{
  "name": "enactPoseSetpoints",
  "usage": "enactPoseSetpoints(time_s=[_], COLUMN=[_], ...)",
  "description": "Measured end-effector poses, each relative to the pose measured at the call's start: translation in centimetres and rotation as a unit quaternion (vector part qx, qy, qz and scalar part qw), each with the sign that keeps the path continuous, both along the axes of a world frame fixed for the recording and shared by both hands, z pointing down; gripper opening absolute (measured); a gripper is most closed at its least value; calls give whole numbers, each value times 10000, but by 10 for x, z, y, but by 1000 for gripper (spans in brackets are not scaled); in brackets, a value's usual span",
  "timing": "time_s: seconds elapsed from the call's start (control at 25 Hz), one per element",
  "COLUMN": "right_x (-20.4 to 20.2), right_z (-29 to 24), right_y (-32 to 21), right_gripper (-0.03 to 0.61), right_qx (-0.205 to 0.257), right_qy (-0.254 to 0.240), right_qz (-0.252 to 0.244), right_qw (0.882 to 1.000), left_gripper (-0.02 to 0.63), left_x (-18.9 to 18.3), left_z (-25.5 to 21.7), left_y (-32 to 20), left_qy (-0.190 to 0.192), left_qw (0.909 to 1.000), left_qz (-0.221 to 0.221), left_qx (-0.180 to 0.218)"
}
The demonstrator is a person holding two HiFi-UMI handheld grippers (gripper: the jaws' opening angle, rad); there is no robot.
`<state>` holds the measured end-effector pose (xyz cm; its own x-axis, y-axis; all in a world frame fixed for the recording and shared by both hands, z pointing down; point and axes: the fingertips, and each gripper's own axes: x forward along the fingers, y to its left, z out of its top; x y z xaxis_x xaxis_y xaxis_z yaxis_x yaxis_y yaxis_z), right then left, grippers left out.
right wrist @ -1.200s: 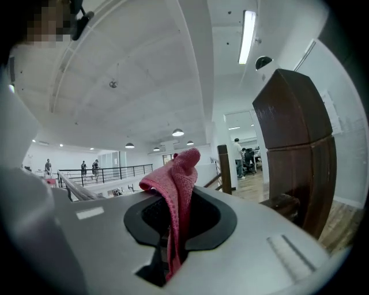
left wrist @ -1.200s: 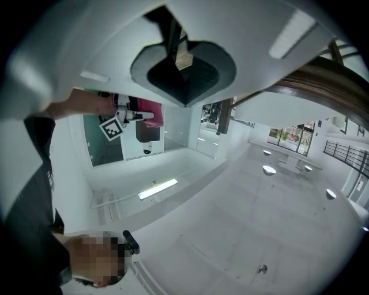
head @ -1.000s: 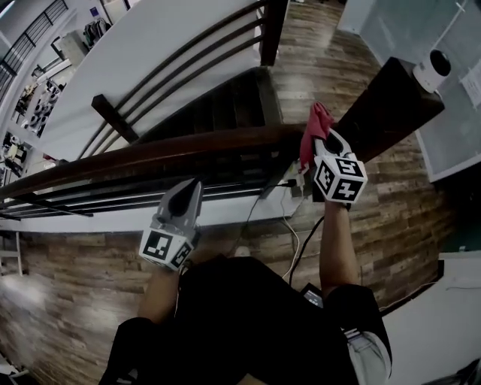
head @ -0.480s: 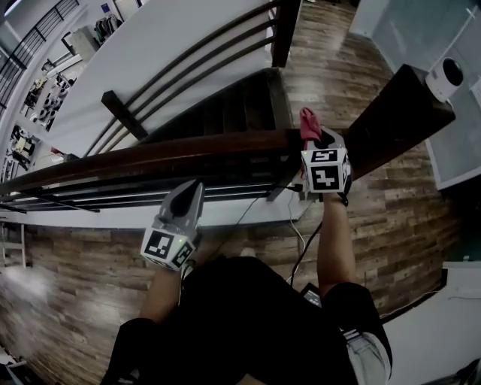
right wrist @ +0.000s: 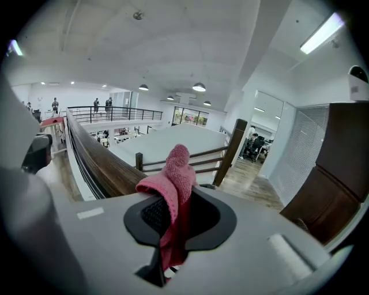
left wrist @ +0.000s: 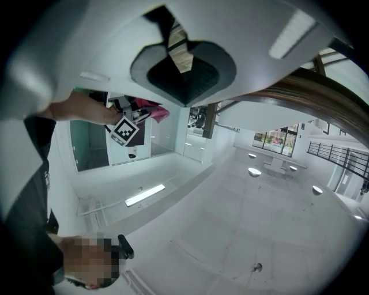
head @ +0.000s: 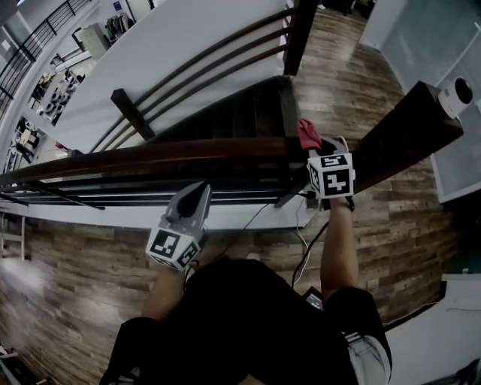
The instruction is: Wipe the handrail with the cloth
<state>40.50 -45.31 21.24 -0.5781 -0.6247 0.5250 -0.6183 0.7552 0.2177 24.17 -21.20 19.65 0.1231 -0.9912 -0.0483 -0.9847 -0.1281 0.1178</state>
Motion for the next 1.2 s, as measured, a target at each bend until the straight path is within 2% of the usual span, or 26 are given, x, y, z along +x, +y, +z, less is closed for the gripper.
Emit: enactPoseSetpoints(time_s=[0.56,1.0,1.2], right_x=[-78,-122,-139], right_z=[7,11,10], right_y=[54,82,95], right_gripper=[43,43,43], right_qx=[-206,-132,-78], right_qy=[216,413,519], right_qz=[-596,-922,-1176], right_qw=[9978,9948,9917], left_gripper=[0,0,0], left_x=[-55,-76,-85], left_z=[6,16,20], left_y=[27,38,42], left_qy=[32,149,182], left_qw=[9999,9997,9990], left_qz=[-99,-170,-383], left_qx=[-5,-105,-135])
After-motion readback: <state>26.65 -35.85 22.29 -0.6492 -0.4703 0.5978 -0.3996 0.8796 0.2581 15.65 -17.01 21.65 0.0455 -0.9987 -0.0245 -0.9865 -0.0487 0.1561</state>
